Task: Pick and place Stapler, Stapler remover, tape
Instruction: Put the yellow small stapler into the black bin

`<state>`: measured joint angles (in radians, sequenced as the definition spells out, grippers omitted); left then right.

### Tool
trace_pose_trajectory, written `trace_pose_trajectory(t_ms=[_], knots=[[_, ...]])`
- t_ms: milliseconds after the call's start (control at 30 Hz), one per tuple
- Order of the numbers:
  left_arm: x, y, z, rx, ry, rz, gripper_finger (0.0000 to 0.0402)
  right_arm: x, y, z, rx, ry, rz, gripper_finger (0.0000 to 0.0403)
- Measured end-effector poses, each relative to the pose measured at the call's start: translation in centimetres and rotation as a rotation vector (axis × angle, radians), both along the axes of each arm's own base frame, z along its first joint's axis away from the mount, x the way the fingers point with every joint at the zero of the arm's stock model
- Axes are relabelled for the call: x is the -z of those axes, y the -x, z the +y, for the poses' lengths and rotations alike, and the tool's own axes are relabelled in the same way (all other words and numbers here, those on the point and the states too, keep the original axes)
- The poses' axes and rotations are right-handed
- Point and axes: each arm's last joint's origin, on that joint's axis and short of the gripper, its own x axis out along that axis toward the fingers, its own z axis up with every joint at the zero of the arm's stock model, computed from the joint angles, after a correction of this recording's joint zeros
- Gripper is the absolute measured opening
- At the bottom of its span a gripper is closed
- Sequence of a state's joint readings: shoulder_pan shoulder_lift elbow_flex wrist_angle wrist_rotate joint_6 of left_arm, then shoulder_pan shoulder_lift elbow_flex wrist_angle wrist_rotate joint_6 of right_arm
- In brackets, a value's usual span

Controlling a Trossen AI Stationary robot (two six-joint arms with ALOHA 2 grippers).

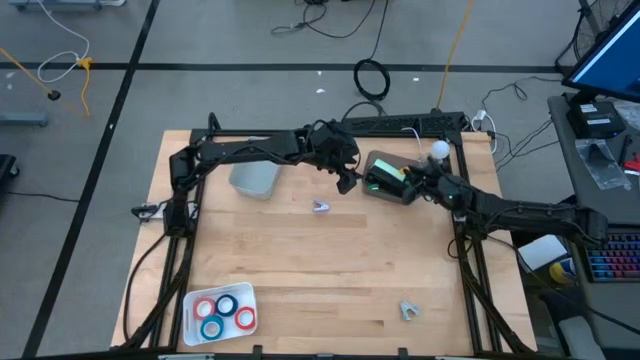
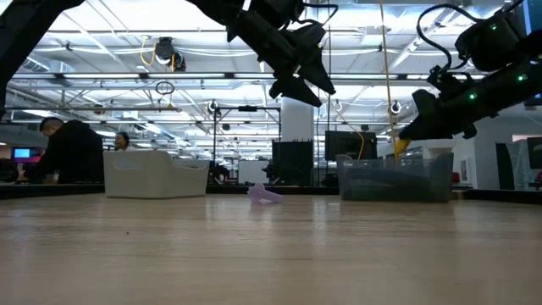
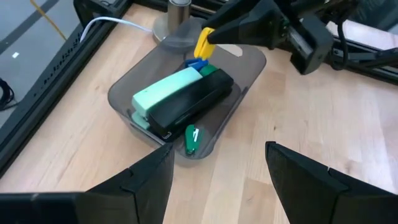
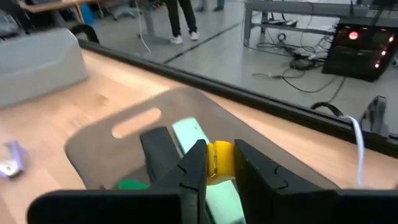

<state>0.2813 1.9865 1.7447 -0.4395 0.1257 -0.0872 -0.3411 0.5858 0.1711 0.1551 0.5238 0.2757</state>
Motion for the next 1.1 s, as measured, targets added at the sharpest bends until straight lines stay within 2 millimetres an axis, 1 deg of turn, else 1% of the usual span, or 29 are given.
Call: trace_pose_trajectory(t_ms=[333, 633, 900, 1100], knots=[[0.0, 0.0, 0.0, -0.001, -0.002, 0.002, 0.0257, 1.3, 0.6, 0.2, 0.008, -0.057, 0.137, 0.0054], [0.0, 0.0, 0.0, -0.009, 0.008, 0.000, 0.0257, 1.6, 0.8, 0.2, 0.024, -0.055, 0.189, 0.0056], [0.0, 0.0, -0.1, -0.012, 0.014, 0.000, 0.0257, 1.6, 0.8, 0.2, 0.019, -0.058, 0.188, 0.0082], [0.0, 0.0, -0.1, -0.013, 0.015, -0.001, 0.0257, 1.6, 0.7, 0.2, 0.018, -0.055, 0.182, 0.0084]])
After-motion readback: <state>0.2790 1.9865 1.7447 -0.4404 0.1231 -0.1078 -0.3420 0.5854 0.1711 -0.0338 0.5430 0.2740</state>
